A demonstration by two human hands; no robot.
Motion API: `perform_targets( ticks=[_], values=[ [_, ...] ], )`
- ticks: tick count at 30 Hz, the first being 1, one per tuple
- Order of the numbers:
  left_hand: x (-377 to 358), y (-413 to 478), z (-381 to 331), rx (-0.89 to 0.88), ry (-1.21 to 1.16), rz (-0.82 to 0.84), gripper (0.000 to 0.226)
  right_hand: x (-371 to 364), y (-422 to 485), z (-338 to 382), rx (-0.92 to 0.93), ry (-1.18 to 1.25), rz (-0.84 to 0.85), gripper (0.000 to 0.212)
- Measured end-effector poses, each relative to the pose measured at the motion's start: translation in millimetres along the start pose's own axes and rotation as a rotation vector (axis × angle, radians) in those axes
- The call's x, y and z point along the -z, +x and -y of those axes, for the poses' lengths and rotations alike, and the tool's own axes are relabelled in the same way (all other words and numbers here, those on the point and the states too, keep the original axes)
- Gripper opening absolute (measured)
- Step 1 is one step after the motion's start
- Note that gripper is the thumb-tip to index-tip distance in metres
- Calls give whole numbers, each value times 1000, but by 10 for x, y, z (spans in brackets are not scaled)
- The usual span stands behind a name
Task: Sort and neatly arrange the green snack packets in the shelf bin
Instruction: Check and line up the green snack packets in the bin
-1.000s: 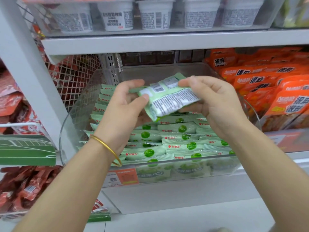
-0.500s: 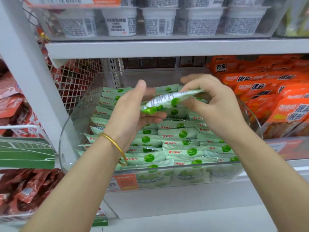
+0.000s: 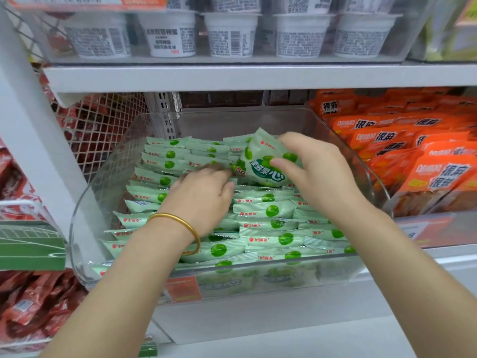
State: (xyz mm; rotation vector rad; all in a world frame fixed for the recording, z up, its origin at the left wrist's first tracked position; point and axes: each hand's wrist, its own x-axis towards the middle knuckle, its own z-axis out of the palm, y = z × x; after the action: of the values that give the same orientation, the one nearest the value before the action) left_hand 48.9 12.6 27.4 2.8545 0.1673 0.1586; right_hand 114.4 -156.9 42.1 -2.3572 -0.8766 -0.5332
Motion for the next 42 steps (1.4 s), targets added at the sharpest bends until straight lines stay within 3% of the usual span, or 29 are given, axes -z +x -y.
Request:
perform_targets(
  ticks=[12,17,21,28,35,42],
  values=[
    [69,-31,11,3,-26,60,45,-14,246,90,63,-260,238,18],
    [69,-23,37,28,-107,0,39,-205,309,54,87,-314,412,27],
    [78,-16,22,-9,-132,-74,46,-49,315,8,51,-347,320,41],
    [17,32,-6,-43,-74,-91,43,-196,291,-81,2,-302,387,15],
    [7,107,-15,-85,-78,-183,38,-133,329,-49,21,-291,342,25],
    [-53,113,16,-35,19,-123,34,-248,365,40,60,-342,462,20]
  ],
)
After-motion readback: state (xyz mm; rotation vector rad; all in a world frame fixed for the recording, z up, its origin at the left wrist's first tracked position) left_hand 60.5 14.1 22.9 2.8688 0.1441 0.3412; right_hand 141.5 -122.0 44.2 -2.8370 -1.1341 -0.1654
